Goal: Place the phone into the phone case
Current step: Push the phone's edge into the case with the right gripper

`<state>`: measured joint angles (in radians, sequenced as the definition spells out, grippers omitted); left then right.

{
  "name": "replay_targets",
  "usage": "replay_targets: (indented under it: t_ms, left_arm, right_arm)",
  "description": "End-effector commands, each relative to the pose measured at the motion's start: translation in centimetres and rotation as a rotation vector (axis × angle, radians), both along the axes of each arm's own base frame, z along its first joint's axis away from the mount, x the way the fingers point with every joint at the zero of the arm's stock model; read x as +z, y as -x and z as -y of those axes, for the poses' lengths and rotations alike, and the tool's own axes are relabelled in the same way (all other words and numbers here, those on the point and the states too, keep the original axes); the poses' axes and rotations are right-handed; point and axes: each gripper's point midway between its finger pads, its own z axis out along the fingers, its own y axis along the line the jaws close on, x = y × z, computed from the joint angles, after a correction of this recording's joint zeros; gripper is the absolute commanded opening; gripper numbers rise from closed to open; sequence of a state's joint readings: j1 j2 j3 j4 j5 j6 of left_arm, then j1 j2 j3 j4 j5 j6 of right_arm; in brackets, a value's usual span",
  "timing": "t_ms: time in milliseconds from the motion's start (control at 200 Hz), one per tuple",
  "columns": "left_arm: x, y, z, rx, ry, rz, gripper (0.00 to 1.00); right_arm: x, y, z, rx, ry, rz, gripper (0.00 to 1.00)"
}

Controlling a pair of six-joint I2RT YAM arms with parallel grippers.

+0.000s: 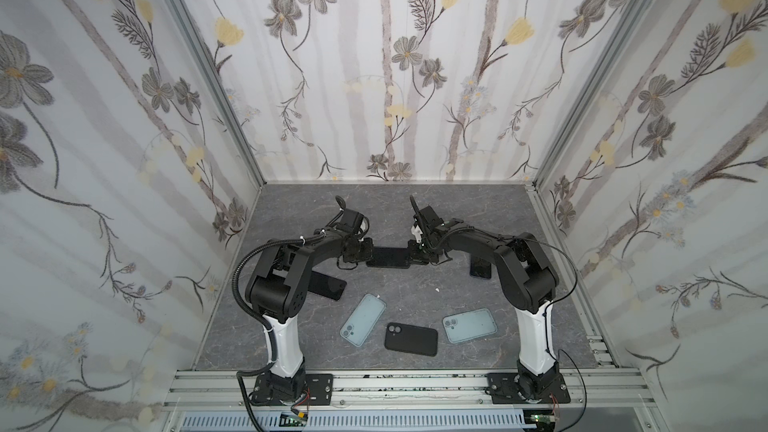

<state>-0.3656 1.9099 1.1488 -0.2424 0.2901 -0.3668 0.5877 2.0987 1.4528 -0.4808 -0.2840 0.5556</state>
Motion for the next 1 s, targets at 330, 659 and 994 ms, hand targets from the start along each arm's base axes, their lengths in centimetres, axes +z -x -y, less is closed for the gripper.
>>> replay_targets:
  t_ms: [330,659,994]
  left_arm:
    - [-0.6,0.6,-0.6,0.005,-0.031,-0.034,0.29]
    - [0.1,0.1,-1.0,0.009,-0.035,-0.009,0.29]
    - [0.8,-0.3,-0.6,0.011,0.0,0.01,0.29]
  right_arm:
    - [-1.2,0.9,1.3,0.002,0.097,-0.027,0.07]
    - [5.6,-2.0,0.4,-0.012,0.054,0.149,0.14]
    - [5.7,-2.4,-1.1,0.048,-0.003,0.189,0.19]
